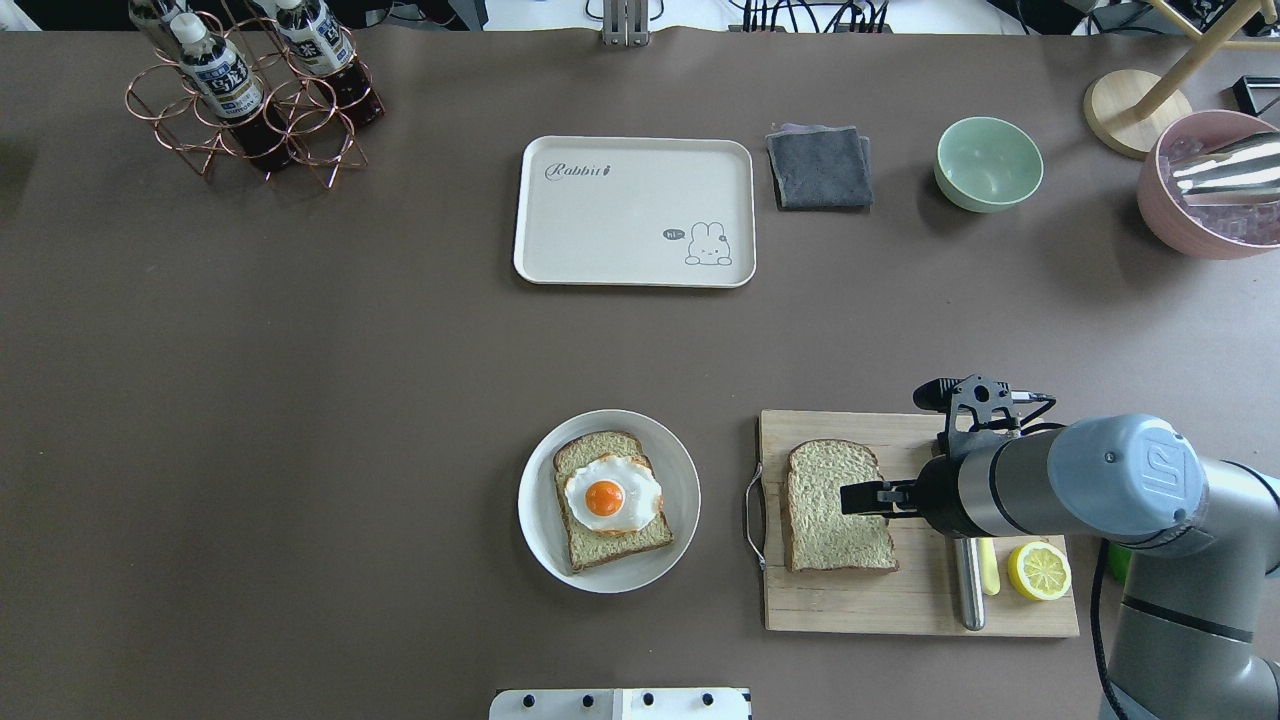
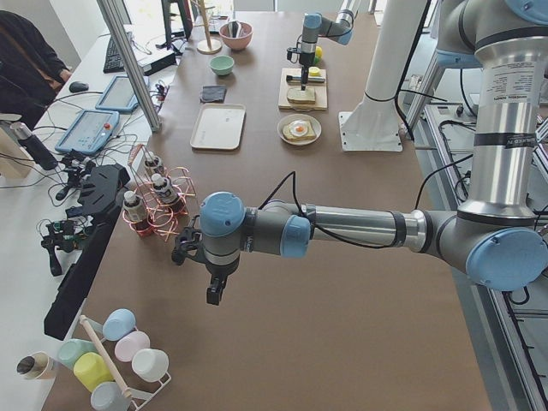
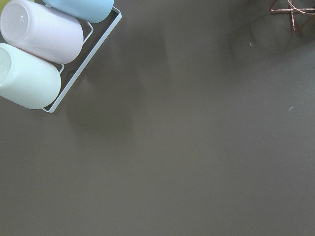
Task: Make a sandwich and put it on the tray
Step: 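Grasp the edge of the plain bread slice with the right gripper, then lift the bread slice and carry it over the egg toast plate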
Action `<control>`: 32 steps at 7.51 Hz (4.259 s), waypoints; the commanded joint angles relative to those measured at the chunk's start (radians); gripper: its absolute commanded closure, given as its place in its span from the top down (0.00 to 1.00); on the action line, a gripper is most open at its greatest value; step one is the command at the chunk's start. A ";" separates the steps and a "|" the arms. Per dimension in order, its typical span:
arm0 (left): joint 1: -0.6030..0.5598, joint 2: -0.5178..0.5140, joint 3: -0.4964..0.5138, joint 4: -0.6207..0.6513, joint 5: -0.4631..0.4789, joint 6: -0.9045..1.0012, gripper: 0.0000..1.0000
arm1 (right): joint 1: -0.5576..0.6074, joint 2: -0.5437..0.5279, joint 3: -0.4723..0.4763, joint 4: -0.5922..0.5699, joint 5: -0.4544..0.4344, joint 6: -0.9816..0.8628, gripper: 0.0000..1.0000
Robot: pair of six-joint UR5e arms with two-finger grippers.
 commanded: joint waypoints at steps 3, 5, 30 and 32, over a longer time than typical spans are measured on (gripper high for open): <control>0.000 -0.001 0.002 0.001 0.001 -0.001 0.98 | -0.017 0.019 -0.013 -0.008 -0.019 0.006 0.78; 0.000 -0.007 0.003 0.003 0.001 -0.001 0.98 | -0.017 0.011 -0.012 -0.006 -0.020 0.006 0.78; 0.000 -0.081 0.072 0.006 0.007 0.000 0.98 | -0.068 0.200 -0.153 0.558 -0.057 0.299 0.00; 0.000 -0.079 0.074 0.008 0.005 0.000 0.98 | -0.106 0.251 -0.179 0.558 -0.124 0.299 0.00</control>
